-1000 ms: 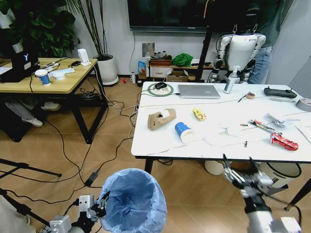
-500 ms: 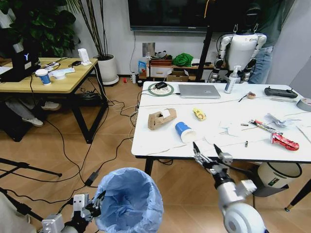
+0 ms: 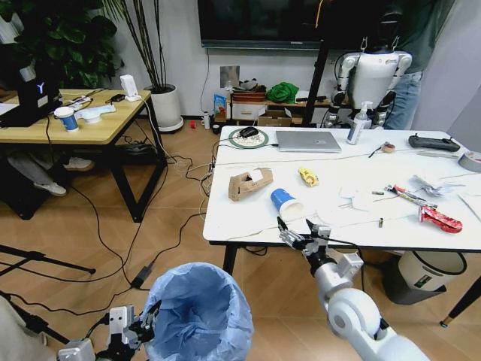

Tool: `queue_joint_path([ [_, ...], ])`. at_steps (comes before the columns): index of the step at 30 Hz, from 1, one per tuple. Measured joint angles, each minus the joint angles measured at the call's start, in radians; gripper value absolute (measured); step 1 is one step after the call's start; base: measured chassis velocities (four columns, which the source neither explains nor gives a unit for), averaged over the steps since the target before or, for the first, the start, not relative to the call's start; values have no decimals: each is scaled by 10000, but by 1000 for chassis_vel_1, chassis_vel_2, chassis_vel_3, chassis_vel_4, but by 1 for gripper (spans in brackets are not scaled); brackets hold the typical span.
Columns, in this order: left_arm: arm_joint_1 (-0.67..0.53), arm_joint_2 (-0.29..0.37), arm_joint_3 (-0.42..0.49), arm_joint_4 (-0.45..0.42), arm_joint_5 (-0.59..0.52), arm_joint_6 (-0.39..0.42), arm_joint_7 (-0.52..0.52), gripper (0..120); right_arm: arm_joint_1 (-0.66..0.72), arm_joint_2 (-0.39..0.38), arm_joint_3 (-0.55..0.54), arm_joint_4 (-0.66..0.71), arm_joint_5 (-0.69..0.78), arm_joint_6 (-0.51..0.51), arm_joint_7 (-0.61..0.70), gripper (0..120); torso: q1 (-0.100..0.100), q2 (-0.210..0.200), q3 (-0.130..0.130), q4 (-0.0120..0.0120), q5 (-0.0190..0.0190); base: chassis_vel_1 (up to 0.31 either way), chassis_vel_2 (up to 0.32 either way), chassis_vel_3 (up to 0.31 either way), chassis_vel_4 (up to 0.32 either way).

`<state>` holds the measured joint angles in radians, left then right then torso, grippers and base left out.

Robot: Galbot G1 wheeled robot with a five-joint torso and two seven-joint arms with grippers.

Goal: Pick up the trash bin and place the trash from the table into it.

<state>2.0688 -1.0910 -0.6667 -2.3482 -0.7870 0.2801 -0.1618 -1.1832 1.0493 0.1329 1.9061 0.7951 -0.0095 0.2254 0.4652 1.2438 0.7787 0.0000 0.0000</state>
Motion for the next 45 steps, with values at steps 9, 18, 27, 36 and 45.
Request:
queue_joint_path([
  [9,-31,-57,-163,-72,-35,40,-24,2,1226,-13,-715,-674,667,-151,166,100,-5,-7,-5,-1,-1,0,0,0,0],
  [18,-4,-100,-312,-70,-40,43,-64,2,1608,349,-1025,-1312,685,-16,-33,100,-6,-11,-7,-1,-2,0,0,0,0],
  [27,-65,-109,-380,-66,-120,60,-148,2,1880,525,-1056,-1712,750,231,-313,75,-7,-14,-9,-1,0,0,0,0,0],
  [36,-117,-33,-317,11,-182,64,-148,2,1887,548,-1055,-1727,734,232,-247,40,-8,-17,-10,-1,0,0,0,0,0],
  [45,-146,9,-371,6,-252,79,-171,2,1891,566,-1055,-1798,721,232,-235,8,-9,-18,-11,0,0,0,0,0,0],
])
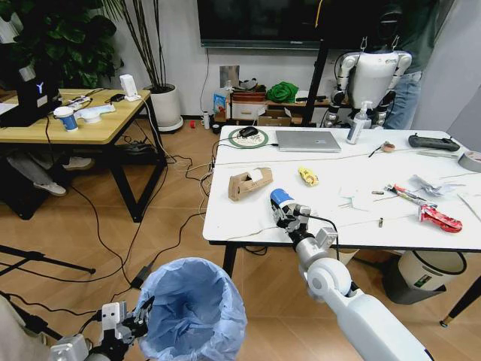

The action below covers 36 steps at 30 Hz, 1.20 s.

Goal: Pick up the trash bin and place the trash from the table into it.

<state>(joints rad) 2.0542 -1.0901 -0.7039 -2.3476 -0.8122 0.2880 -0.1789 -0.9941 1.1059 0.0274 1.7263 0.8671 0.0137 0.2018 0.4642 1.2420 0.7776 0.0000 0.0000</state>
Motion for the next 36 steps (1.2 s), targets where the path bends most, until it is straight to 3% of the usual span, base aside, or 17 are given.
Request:
queue_joint_path([
  [3,-21,5,8,4,-1,2,-1,2,-3,21,0,-12,-7,0,0,0,0,0,0,0,1,0,0,0,0],
  [9,-104,53,198,47,-3,16,-41,2,-41,-156,110,4,-25,5,-10,0,0,-1,0,3,2,0,0,0,0],
  [14,-405,251,792,114,-54,55,-169,2,-806,-1293,771,1177,-6,73,-195,0,-1,-1,-1,-3,2,0,0,0,0],
  [17,-530,327,957,163,-125,48,-182,2,-1148,-1580,982,1556,-142,264,-405,0,-2,-1,-2,1,1,0,0,0,0],
  [23,-942,594,1534,385,-273,34,-244,2,-2608,-2620,1177,3080,-1068,1215,-1620,0,-2,-1,-2,-4,0,0,0,0,0],
  [27,-873,802,1682,397,-280,-3,-213,2,-3258,-3370,1011,4156,-1843,1656,-3232,0,-2,-1,-2,-1,1,0,0,0,0],
  [36,-1114,644,1818,221,-361,-2,-187,2,-2605,-4559,-99,4891,-2461,1667,-4446,0,-2,-1,-2,2,2,0,0,0,0],
])
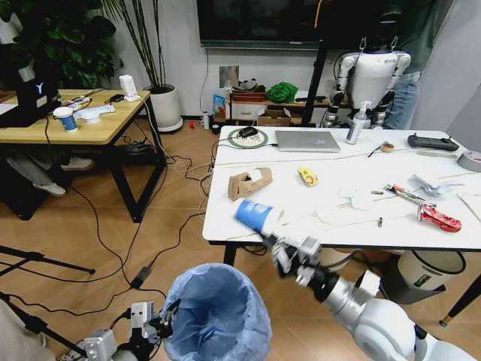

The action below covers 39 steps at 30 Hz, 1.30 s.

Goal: Pick up the trash bin and place the trash from the table into it.

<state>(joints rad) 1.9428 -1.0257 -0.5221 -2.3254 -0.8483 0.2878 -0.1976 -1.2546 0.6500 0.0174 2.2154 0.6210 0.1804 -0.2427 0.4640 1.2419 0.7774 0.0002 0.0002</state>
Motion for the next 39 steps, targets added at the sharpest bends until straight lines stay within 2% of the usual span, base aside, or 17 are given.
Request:
queue_joint_path([
  [7,-600,334,178,146,-456,90,-139,2,729,-1265,-126,135,-39,-217,-1185,0,1,0,1,-2,0,0,0,0,0],
  [13,-1119,525,250,252,-886,154,-324,2,1360,-1755,-357,72,-369,-174,-2038,0,1,0,1,-2,-2,0,0,0,0],
  [22,-1949,563,541,554,-1279,269,-477,2,1856,-1618,-697,-350,-694,-49,-2747,0,2,-1,2,-2,-2,0,0,0,0],
  [29,-1975,556,700,531,-1429,320,-466,2,1734,-1402,-694,-487,-915,57,-2851,0,2,-1,1,-2,-3,0,0,0,0],
  [32,-1951,515,773,495,-1467,322,-401,2,1660,-1353,-688,-509,-928,58,-2860,7,2,-1,1,-2,-1,0,0,0,0],
  [39,-1911,427,850,441,-1559,268,-161,2,1356,-1293,-545,-659,-933,89,-2815,34,1,-1,1,-3,-3,0,0,0,0],
])
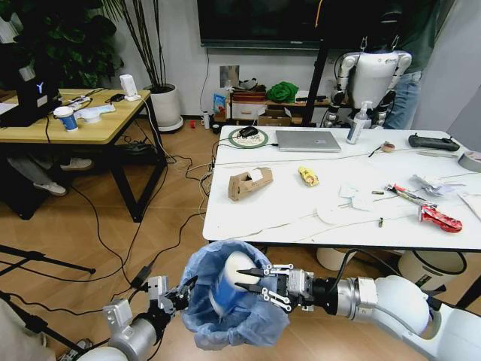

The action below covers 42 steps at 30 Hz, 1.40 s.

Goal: Pick up the trash bin and place the trash from the table into it.

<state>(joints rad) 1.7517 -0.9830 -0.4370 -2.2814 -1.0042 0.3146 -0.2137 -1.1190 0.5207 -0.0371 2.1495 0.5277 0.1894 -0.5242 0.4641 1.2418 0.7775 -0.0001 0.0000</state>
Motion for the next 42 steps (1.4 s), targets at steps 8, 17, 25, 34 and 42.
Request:
queue_joint_path([
  [8,365,49,-223,29,113,-12,-252,2,599,670,431,-458,1176,-196,1879,58,0,0,0,2,0,0,0,0,0],
  [17,804,133,-680,-31,143,-71,-319,2,1329,1996,837,-1176,1760,-825,6278,93,0,0,0,1,0,0,0,0,0],
  [25,1130,29,-968,-126,172,-102,-252,2,2245,3445,117,-2161,2255,-2641,8382,100,0,0,0,0,0,0,0,0,0],
  [34,1155,-27,-1047,-77,212,-105,-245,2,3773,5017,-423,-3221,3063,-3880,9302,100,0,0,1,2,-2,0,0,0,0],
  [42,1248,99,-1093,47,325,-105,-246,2,4589,6007,-1488,-3692,3109,-3806,9504,100,-1,0,-1,2,-4,0,0,0,0],
])
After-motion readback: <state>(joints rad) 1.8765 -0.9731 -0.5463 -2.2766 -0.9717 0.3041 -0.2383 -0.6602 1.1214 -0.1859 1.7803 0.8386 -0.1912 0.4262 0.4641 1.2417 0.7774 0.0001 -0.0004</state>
